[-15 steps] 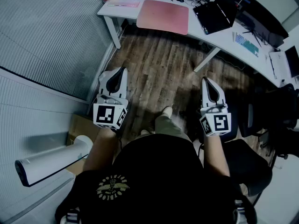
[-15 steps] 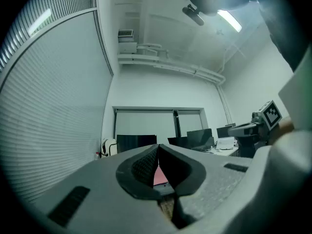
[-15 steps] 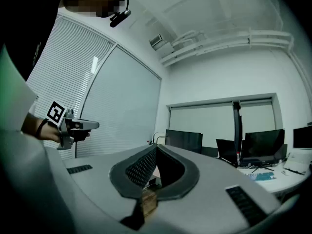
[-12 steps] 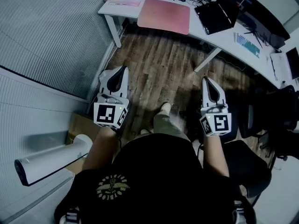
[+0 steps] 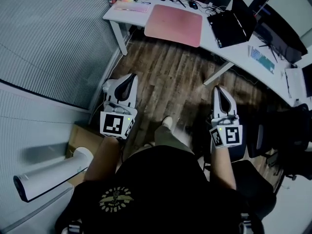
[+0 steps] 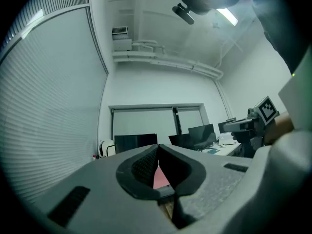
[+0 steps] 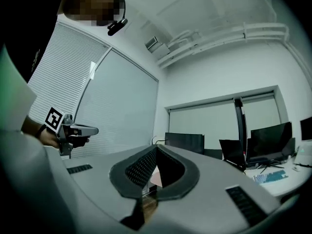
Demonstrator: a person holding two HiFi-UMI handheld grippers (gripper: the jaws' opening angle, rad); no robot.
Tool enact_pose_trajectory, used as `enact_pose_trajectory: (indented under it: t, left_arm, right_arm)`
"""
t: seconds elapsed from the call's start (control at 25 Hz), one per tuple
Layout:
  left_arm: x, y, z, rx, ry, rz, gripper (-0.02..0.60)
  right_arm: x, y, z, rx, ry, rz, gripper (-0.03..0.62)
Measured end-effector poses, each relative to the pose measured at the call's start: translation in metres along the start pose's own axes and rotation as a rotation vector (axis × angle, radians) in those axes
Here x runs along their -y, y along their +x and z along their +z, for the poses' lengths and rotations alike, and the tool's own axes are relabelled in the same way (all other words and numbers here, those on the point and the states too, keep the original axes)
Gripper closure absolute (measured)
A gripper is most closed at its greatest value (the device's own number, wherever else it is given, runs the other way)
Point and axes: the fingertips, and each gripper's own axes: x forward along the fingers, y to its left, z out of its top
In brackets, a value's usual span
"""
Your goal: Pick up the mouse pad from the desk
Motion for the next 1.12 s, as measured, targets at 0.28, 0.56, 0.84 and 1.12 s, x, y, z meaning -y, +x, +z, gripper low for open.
enact_pose_trajectory:
  t: [0.28,0.56,0.84,1.12]
  left_arm:
    - [-0.029,0.049,-0.012,-0.012,-0.012,0.027,0.571]
    - [-0.045,0.100,-0.030,-0.035,-0.048,0.042,0.574]
    - [-0.054,0.151,-0.033,-0.035,-0.094,0.040,0.575]
    - [-0.049,0.207,-0.017,-0.004,-0.087,0.058,0.575]
  right_arm:
    - [0.028,0.051,-0.015,-0.031,0.003,0.015,0.602]
    - [0.061,0.090,-0.028,-0.053,0.017,0.011,0.602]
    - [0.099,0.124,-0.026,-0.037,0.012,0.020,0.602]
    - [0.149,0.152,-0.024,-0.009,0.020,0.044,0.602]
